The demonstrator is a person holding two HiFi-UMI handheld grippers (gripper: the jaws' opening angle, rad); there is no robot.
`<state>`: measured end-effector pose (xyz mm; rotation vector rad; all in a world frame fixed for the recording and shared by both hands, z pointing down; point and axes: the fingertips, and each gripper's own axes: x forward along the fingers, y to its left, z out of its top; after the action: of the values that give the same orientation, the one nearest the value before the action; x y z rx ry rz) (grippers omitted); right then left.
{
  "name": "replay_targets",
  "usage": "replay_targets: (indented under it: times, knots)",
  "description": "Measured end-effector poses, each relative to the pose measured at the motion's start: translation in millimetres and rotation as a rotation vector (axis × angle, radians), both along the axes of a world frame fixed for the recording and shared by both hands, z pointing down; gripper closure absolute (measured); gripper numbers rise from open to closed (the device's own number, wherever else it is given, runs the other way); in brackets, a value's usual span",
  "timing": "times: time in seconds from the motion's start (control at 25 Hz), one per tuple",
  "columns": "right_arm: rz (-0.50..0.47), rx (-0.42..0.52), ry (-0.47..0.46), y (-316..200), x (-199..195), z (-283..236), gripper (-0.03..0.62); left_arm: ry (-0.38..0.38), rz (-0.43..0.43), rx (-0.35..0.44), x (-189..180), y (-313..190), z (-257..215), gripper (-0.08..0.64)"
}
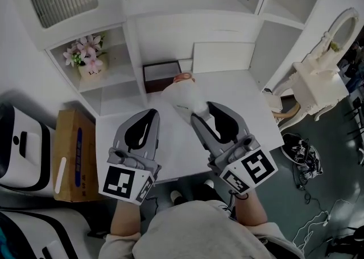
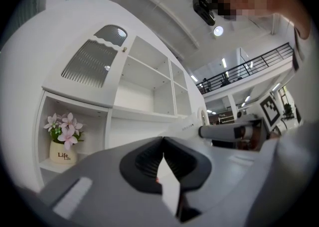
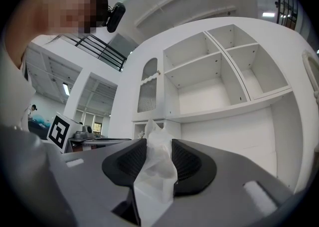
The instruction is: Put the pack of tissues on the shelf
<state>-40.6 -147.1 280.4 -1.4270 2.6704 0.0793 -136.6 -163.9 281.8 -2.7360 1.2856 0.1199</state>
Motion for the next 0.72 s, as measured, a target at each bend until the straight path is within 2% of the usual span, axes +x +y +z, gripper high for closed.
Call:
replay_targets:
  times: [0.48, 0.72]
  knots:
    - [0.013, 0.021, 0.021, -21.9, 8.3, -12.2, 0.426, 0.016, 0.003, -0.008, 5.5, -23.5, -0.6, 0.558]
    - [-0.004, 0.060, 0.034, -39.1, 16.4, -28.6, 0.426, 0.022, -0.011, -0.001, 13.8, -40.5, -4.8, 0.558]
